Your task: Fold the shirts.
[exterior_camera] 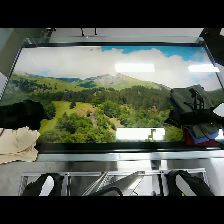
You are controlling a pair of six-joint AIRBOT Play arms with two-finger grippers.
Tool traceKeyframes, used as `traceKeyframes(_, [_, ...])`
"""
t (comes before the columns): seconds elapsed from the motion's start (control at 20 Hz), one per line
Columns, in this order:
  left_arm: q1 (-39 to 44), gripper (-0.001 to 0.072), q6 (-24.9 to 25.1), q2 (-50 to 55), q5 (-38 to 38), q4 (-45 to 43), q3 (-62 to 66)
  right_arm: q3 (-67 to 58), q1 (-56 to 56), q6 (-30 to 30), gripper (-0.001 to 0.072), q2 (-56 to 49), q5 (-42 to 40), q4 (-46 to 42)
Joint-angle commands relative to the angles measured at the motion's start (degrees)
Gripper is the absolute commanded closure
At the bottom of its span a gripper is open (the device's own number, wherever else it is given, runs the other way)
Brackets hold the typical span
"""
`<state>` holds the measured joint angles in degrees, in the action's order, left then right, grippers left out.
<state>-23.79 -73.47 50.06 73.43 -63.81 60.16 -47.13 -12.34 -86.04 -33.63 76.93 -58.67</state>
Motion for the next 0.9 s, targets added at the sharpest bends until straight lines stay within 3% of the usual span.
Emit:
traceKeyframes(0.0, [-5.6,0.0033,-4.2,11.8,-1.4,-13.7,8.7,0.0,0.0,-0.1,0.0692,0.0,0.0,0.0])
traceKeyframes(0.25, [-12.8,0.0033,-3.2,26.9,-5.6,-16.0,9.8,0.0,0.0,-0.1,0.0692,0.0,0.0,0.0])
traceKeyframes(0.55, [-11.3,0.0035,-1.4,40.3,-14.5,-15.6,9.8,0.0,0.1,-0.1,0.0692,0.0,0.0,0.0])
traceKeyframes(0.6, [-11.0,0.0140,-1.6,41.8,-14.2,-15.6,9.8,0.0,0.1,-0.1,0.0692,0.0,0.0,0.0])
traceKeyframes(0.7, [-10.3,0.0698,-1.5,43.0,-12.3,-14.9,10.3,0.0,0.1,-0.1,0.0692,0.0,0.0,0.0])
traceKeyframes(0.85, [-8.7,0.0696,-1.5,42.7,-5.9,-6.4,16.4,0.0,0.1,0.0,0.0692,0.0,0.0,0.0])
